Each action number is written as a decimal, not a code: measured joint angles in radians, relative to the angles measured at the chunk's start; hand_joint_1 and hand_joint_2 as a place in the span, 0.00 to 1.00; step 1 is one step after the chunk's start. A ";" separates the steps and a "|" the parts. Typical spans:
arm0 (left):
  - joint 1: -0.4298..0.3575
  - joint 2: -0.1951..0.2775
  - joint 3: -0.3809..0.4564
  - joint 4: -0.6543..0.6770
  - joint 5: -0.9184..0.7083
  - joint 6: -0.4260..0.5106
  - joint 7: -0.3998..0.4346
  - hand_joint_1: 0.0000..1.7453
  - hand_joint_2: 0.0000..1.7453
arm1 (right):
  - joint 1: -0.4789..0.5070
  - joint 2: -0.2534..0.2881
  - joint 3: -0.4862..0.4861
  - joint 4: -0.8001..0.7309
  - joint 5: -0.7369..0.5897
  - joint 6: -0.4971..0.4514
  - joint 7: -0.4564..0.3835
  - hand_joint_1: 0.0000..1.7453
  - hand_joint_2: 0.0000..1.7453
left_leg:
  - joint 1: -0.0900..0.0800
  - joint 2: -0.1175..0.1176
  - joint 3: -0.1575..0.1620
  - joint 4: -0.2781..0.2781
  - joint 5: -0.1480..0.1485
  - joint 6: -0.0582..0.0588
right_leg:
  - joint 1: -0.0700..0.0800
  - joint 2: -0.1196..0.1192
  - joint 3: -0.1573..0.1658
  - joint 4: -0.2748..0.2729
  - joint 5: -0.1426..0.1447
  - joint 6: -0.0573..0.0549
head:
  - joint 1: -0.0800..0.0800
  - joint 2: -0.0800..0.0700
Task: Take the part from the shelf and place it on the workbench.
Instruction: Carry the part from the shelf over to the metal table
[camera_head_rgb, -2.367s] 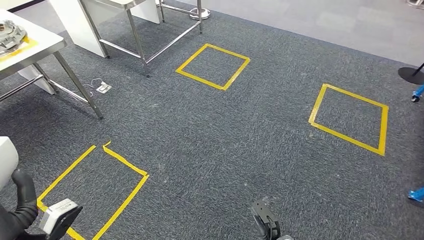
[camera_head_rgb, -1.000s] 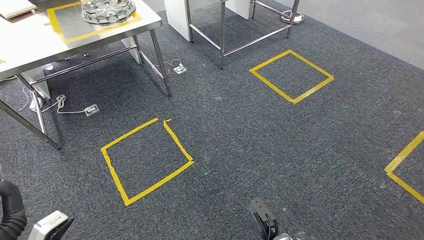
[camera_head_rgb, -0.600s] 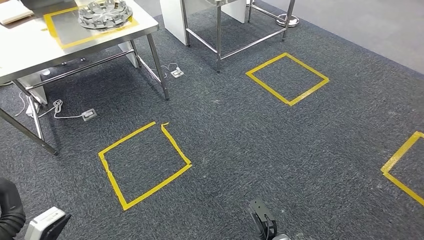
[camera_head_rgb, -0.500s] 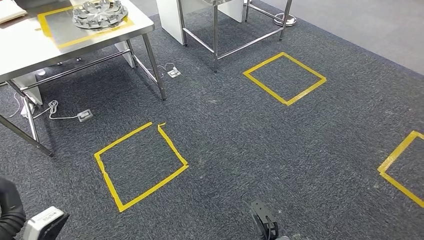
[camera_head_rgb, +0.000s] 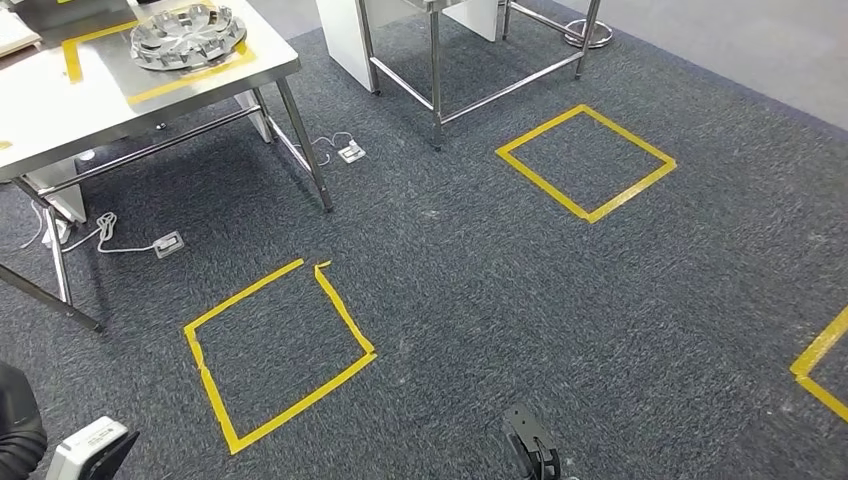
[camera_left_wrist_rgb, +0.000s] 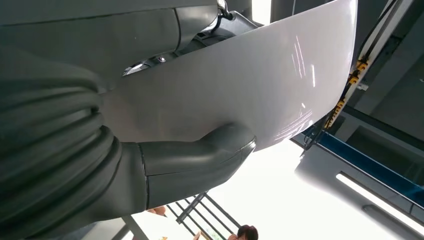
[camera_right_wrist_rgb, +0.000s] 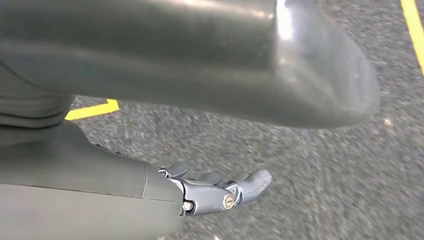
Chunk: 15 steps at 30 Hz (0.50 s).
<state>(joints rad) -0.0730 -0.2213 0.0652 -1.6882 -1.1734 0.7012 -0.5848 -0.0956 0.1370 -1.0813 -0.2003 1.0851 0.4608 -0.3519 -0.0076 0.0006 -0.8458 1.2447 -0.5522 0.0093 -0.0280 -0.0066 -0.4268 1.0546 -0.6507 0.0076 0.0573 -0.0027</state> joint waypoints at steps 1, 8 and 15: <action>0.001 0.000 0.000 0.000 -0.001 0.000 -0.001 1.00 1.00 | 0.003 0.003 0.000 0.001 0.000 0.000 0.000 0.00 0.00 | -0.020 -0.003 0.006 -0.073 0.082 0.030 | 0.007 -0.001 0.034 -0.021 -0.012 -0.005 | -0.001 0.000; -0.002 -0.004 0.004 -0.006 -0.009 0.000 0.020 1.00 1.00 | -0.011 0.002 -0.002 0.004 -0.002 -0.009 -0.002 0.00 0.00 | -0.050 -0.039 0.127 -0.232 0.223 0.057 | 0.032 0.009 0.094 0.053 0.035 0.000 | 0.000 0.000; 0.001 -0.004 0.002 -0.005 -0.015 0.000 0.030 1.00 1.00 | 0.007 0.000 -0.002 0.004 -0.002 -0.009 -0.001 0.00 0.00 | -0.060 -0.051 0.326 -0.247 0.069 0.074 | 0.045 0.014 -0.246 0.175 -0.096 -0.011 | 0.004 0.000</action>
<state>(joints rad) -0.0715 -0.2255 0.0674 -1.6928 -1.1887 0.7014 -0.5544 -0.0890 0.1370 -1.0834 -0.1961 1.0826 0.4517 -0.3527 -0.0673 -0.0505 -0.5197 0.9976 -0.4828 0.0830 0.0174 0.0069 -0.6728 1.2295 -0.7467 -0.0037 0.0616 -0.0031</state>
